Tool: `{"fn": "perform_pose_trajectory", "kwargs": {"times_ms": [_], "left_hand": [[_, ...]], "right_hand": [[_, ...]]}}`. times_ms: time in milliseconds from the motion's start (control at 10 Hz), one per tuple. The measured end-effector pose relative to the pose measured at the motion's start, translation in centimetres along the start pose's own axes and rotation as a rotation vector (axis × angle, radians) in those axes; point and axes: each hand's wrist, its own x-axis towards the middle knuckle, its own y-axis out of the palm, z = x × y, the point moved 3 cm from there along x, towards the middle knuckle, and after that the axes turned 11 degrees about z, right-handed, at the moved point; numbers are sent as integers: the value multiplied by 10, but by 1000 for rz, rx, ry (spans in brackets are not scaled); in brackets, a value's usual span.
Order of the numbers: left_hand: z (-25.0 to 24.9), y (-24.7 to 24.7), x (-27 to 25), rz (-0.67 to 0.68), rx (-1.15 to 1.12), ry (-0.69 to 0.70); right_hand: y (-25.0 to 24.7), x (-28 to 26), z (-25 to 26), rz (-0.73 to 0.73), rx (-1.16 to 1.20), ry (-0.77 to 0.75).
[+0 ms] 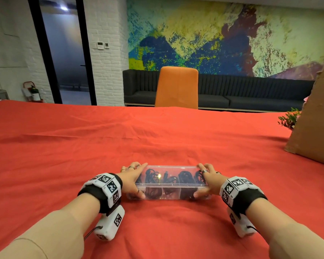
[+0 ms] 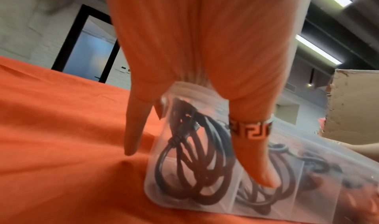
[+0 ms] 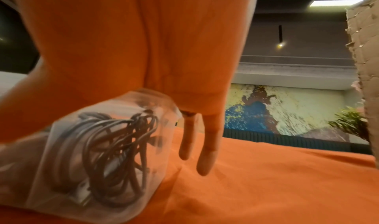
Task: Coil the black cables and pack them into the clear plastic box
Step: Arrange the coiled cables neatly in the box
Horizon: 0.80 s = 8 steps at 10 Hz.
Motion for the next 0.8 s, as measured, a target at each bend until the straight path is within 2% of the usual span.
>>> {"fn": "perform_pose_trajectory", "kwargs": {"times_ms": [400,600,800], "left_hand": [[-2,-2,4,-97,-85,16],[1,2,10,-42,-60,53],[-1,3,4,34,-160,-31]], "right_hand": [[-1,0,4,11,35,-18],[1,7,-6,62,13,-44],[-4,3,-5,169,164,-26]]}}
